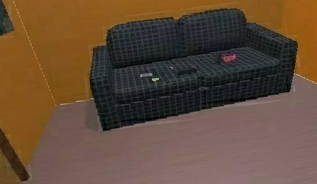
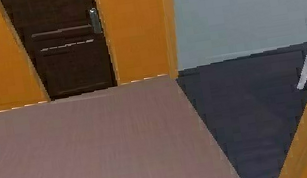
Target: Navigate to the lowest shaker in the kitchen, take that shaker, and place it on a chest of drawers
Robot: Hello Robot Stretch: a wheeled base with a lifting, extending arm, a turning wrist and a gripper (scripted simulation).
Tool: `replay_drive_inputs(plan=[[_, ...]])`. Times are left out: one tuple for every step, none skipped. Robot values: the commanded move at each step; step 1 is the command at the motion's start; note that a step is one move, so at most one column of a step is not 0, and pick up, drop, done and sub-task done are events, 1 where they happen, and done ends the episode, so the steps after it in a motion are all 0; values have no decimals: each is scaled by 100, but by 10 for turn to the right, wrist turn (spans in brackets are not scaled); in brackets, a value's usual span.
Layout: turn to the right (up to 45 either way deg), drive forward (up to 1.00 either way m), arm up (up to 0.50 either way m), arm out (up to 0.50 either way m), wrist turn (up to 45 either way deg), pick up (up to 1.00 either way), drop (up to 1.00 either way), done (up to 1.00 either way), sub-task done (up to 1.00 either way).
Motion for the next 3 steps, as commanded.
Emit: replay_drive_inputs(plan=[[0,5,0,0,0,0,0,0,0],[450,0,0,0,0,0,0,0,0],[420,0,0,0,0,0,0,0,0]])
